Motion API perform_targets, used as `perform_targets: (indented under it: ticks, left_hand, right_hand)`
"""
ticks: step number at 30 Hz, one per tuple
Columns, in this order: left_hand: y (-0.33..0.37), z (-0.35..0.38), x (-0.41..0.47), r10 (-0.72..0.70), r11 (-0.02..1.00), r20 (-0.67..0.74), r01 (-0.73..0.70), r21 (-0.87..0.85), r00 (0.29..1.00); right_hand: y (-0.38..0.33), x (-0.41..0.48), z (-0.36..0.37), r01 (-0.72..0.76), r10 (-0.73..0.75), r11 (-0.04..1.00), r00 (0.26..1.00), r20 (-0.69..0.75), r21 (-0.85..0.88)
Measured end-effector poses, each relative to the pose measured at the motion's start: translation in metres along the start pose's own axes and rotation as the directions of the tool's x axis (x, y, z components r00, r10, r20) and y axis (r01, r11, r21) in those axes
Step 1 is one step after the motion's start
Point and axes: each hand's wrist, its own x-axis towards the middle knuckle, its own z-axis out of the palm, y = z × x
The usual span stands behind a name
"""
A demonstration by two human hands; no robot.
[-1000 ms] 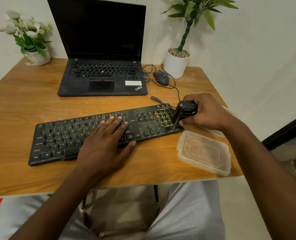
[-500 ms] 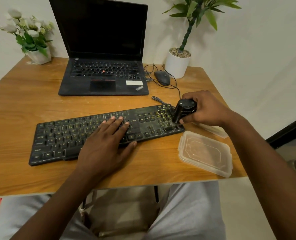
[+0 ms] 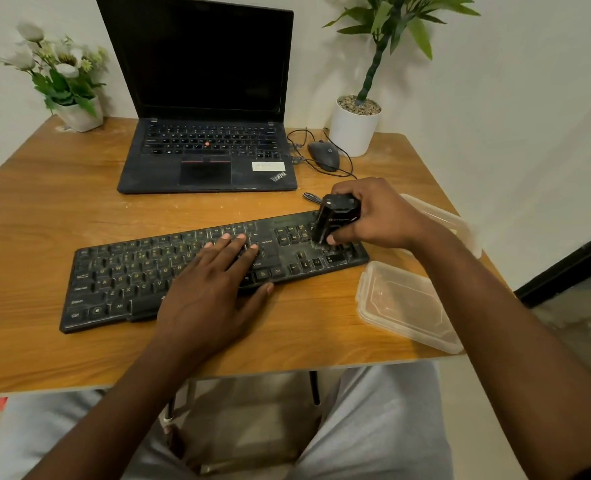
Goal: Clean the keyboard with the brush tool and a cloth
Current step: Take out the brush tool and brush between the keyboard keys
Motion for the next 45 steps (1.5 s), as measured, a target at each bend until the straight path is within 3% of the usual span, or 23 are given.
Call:
perform_targets:
  ticks: [6,19,30,40,45]
  left_hand:
    - [-0.002,0.003,0.002,0.005,1.0,-0.002,-0.005,-0.013,1.0]
    - [-0.001,0.003,0.001,0.003,1.0,-0.005,-0.003,0.003,1.0]
    - [-0.001,0.002,0.001,0.003,1.0,-0.003,-0.003,0.015,1.0]
    - [0.0,0.001,0.001,0.002,1.0,-0.006,-0.002,0.015,1.0]
    - [0.0,0.001,0.001,0.007,1.0,-0.01,-0.007,0.009,1.0]
  right_hand:
    - [0.019,-0.014,-0.031,-0.069,0.066,0.987,0.997,-0.032,-0.144]
    - [-0.001,0.011,0.006,0.001,0.0,0.999,1.0,-0.022,0.035]
    - [0.009,0.012,-0.029,-0.079,0.079,0.983,0.997,-0.006,-0.168]
    - [-0.006,0.025,0.006,-0.005,0.005,1.0,1.0,0.014,-0.002]
    - [0.007,0.022,-0.012,-0.04,0.037,0.99,0.999,-0.025,-0.134]
